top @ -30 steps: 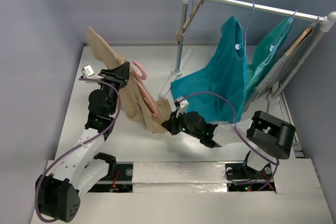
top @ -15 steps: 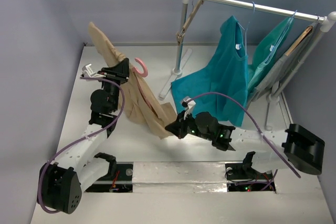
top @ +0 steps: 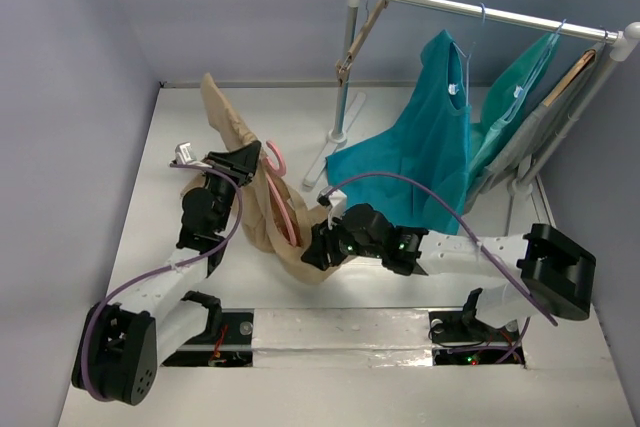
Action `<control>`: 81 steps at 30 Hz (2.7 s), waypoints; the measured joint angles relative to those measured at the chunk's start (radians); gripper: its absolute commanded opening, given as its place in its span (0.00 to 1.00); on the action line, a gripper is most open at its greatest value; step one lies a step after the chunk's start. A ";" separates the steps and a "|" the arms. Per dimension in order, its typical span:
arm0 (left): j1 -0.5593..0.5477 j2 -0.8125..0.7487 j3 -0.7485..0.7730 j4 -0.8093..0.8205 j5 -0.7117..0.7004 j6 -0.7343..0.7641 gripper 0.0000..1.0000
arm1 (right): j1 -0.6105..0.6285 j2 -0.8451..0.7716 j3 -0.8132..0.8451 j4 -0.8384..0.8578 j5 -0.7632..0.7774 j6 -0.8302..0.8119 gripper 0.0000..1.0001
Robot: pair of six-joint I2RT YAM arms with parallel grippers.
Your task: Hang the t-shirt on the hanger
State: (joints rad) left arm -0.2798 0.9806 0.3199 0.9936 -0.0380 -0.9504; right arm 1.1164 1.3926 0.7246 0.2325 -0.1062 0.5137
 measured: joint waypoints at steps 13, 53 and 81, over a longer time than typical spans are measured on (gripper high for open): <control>0.000 -0.092 -0.065 -0.022 0.073 -0.061 0.00 | 0.002 -0.100 0.076 -0.170 0.179 -0.087 0.59; 0.000 -0.118 -0.071 -0.031 -0.017 -0.033 0.00 | 0.003 -0.021 0.155 -0.186 0.263 -0.073 0.00; 0.000 -0.176 -0.106 -0.169 0.116 -0.093 0.00 | 0.011 0.191 0.440 -0.344 0.157 -0.164 0.19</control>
State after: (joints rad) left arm -0.2794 0.8047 0.2138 0.8242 0.0784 -1.0431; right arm 1.1275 1.5833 1.1648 -0.1120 0.0509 0.3496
